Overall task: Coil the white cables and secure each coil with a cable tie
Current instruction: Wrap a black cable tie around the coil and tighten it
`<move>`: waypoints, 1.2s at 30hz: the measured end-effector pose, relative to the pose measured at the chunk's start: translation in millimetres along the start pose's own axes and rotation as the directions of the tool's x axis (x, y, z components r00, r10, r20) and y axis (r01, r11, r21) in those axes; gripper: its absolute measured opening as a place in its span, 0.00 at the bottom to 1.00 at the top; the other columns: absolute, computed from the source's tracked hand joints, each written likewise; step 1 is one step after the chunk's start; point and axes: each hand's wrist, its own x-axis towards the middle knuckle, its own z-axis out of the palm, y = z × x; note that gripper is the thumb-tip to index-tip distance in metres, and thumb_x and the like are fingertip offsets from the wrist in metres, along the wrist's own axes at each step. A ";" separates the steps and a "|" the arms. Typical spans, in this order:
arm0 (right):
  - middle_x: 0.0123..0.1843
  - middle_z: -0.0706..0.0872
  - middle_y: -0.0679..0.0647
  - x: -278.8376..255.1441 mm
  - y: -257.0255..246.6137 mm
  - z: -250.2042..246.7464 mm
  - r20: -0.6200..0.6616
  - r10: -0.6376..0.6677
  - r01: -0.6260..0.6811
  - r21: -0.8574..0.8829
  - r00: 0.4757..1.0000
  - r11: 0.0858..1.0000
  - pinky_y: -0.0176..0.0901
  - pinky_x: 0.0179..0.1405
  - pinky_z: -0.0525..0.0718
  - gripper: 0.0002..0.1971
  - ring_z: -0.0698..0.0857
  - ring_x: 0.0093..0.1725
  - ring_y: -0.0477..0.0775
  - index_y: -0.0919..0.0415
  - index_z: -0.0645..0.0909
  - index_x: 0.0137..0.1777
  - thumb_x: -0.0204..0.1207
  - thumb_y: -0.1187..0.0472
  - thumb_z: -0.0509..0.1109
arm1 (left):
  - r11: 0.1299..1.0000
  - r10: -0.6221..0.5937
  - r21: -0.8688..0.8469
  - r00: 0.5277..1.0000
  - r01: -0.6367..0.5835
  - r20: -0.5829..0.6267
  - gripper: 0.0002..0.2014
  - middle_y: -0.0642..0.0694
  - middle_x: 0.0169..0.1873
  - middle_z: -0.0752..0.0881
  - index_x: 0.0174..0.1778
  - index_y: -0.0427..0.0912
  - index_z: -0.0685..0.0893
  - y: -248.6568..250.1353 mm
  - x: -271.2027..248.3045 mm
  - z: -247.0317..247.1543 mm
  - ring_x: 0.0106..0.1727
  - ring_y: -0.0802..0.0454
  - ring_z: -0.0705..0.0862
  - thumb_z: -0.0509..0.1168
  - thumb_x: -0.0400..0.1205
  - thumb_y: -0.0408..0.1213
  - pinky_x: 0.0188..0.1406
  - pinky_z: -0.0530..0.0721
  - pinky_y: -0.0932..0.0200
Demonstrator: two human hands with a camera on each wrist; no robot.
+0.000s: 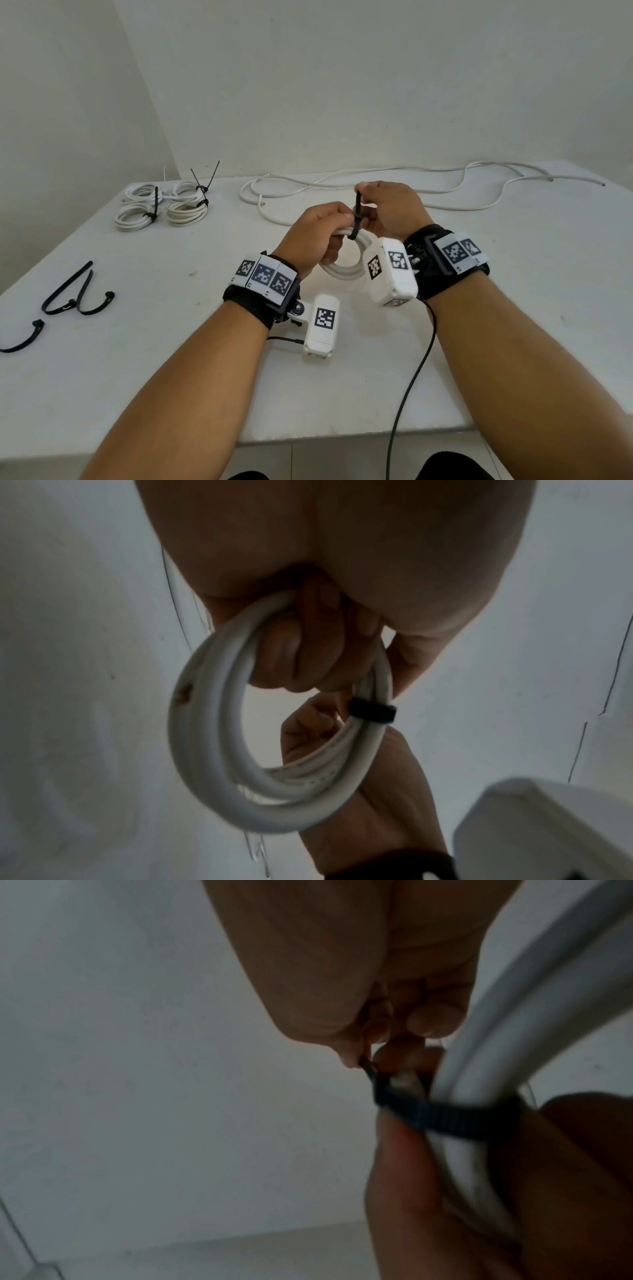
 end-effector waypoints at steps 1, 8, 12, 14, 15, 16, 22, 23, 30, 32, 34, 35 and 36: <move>0.37 0.78 0.57 -0.8 0.7 2.2 -0.009 -0.029 0.029 -0.045 1.000 0.999 0.38 0.24 0.80 0.06 0.82 0.29 0.54 0.68 0.80 0.48 0.84 0.64 0.67 | 0.999 -0.033 0.000 0.999 0.033 0.019 0.11 0.52 0.20 0.62 0.42 0.39 0.79 0.1 -0.5 1.5 0.18 0.58 0.57 0.55 0.88 0.30 0.21 0.54 0.63; 0.33 0.82 0.57 0.9 4.1 -1.3 -0.005 -0.058 0.056 -0.163 0.998 0.985 0.42 0.30 0.82 0.08 0.83 0.27 0.52 0.68 0.82 0.44 0.84 0.65 0.68 | 0.999 -0.026 0.031 1.000 0.026 -0.009 0.16 0.52 0.20 0.64 0.38 0.41 0.81 0.9 -3.1 8.6 0.19 0.56 0.57 0.60 0.88 0.45 0.21 0.54 0.62; 0.38 0.81 0.55 -1.4 2.9 0.7 0.042 0.015 -0.008 -0.144 0.999 0.989 0.45 0.34 0.83 0.09 0.84 0.30 0.53 0.67 0.84 0.48 0.83 0.60 0.69 | 0.999 -0.045 -0.015 0.992 0.044 -0.114 0.23 0.48 0.21 0.65 0.20 0.48 0.73 -3.6 -1.3 8.6 0.19 0.55 0.57 0.64 0.84 0.33 0.20 0.54 0.63; 0.38 0.86 0.54 -5.9 -0.8 -1.4 0.121 0.101 -0.072 -0.226 0.987 0.971 0.42 0.31 0.81 0.15 0.85 0.31 0.52 0.66 0.86 0.50 0.83 0.51 0.69 | 0.998 -0.057 -0.044 0.990 0.052 -0.128 0.23 0.48 0.21 0.64 0.21 0.47 0.73 -3.4 -1.7 8.1 0.18 0.56 0.57 0.63 0.84 0.32 0.20 0.53 0.62; 0.37 0.87 0.54 -8.5 -2.2 -2.0 0.153 0.121 -0.075 -0.278 0.981 0.958 0.40 0.29 0.81 0.17 0.85 0.31 0.51 0.66 0.87 0.50 0.82 0.49 0.69 | 0.998 -0.056 -0.039 0.990 0.051 -0.132 0.20 0.49 0.21 0.65 0.24 0.45 0.75 -3.1 -1.8 7.8 0.18 0.56 0.58 0.63 0.84 0.32 0.19 0.54 0.63; 0.35 0.88 0.54 -10.2 -2.3 -2.1 0.177 0.114 -0.055 -0.310 0.978 0.949 0.38 0.26 0.81 0.18 0.85 0.30 0.50 0.67 0.87 0.49 0.83 0.49 0.69 | 0.999 -0.048 -0.025 0.990 0.045 -0.133 0.17 0.49 0.20 0.65 0.28 0.42 0.77 -2.9 -1.9 7.8 0.18 0.56 0.58 0.64 0.85 0.33 0.19 0.55 0.63; 0.34 0.83 0.55 -5.6 -3.3 -8.9 0.053 -0.009 0.022 -0.256 0.999 0.967 0.35 0.23 0.76 0.13 0.81 0.34 0.51 0.65 0.86 0.43 0.85 0.57 0.68 | 0.994 0.045 0.109 0.990 -0.030 -0.136 0.20 0.49 0.21 0.64 0.36 0.33 0.80 -4.8 -2.5 14.1 0.20 0.54 0.61 0.61 0.87 0.45 0.20 0.61 0.63; 0.34 0.83 0.55 -4.5 -3.5 -10.2 0.031 -0.014 0.021 -0.239 0.999 0.971 0.35 0.23 0.76 0.13 0.80 0.34 0.51 0.65 0.86 0.43 0.85 0.57 0.68 | 0.990 0.059 0.137 0.990 -0.041 -0.128 0.23 0.49 0.21 0.64 0.38 0.29 0.79 -4.1 -2.2 15.0 0.20 0.54 0.61 0.60 0.88 0.47 0.21 0.62 0.62; 0.28 0.82 0.51 3.0 6.4 -3.9 -0.019 -0.042 0.037 -0.237 0.999 0.971 0.39 0.29 0.78 0.16 0.81 0.27 0.48 0.62 0.86 0.38 0.84 0.56 0.67 | 0.997 -0.072 -0.022 0.996 0.071 -0.059 0.15 0.54 0.21 0.61 0.36 0.42 0.78 0.3 -4.7 11.9 0.20 0.57 0.57 0.58 0.89 0.38 0.20 0.58 0.63; 0.27 0.81 0.50 2.8 6.0 -3.7 -0.031 -0.045 0.036 -0.249 0.998 0.968 0.36 0.24 0.76 0.15 0.80 0.25 0.46 0.63 0.85 0.39 0.85 0.56 0.67 | 0.995 -0.096 -0.038 0.993 0.094 -0.063 0.13 0.54 0.21 0.61 0.39 0.41 0.83 0.7 -4.9 12.0 0.20 0.57 0.57 0.59 0.88 0.38 0.20 0.58 0.63; 0.26 0.81 0.50 1.6 5.1 -3.7 -0.024 -0.046 0.039 -0.241 0.999 0.970 0.36 0.25 0.75 0.15 0.78 0.25 0.46 0.63 0.85 0.39 0.85 0.57 0.67 | 0.997 -0.071 -0.019 0.996 0.070 -0.062 0.14 0.53 0.21 0.62 0.36 0.42 0.82 1.5 -3.9 11.6 0.20 0.57 0.57 0.60 0.88 0.38 0.20 0.57 0.63; 0.26 0.80 0.50 0.5 4.7 -3.9 -0.014 -0.043 0.038 -0.233 0.999 0.972 0.37 0.25 0.75 0.15 0.77 0.24 0.46 0.64 0.85 0.38 0.85 0.58 0.67 | 0.998 -0.056 -0.007 0.997 0.056 -0.059 0.14 0.53 0.21 0.62 0.35 0.42 0.79 2.1 -3.8 10.9 0.20 0.56 0.57 0.61 0.88 0.38 0.20 0.56 0.63; 0.25 0.80 0.49 -0.9 4.4 -3.5 -0.001 -0.037 0.036 -0.227 0.999 0.973 0.37 0.24 0.75 0.15 0.77 0.24 0.46 0.64 0.85 0.38 0.85 0.58 0.67 | 0.999 -0.038 0.009 0.998 0.038 -0.053 0.14 0.52 0.21 0.63 0.35 0.43 0.77 2.2 -4.1 10.2 0.20 0.56 0.57 0.62 0.87 0.39 0.21 0.56 0.62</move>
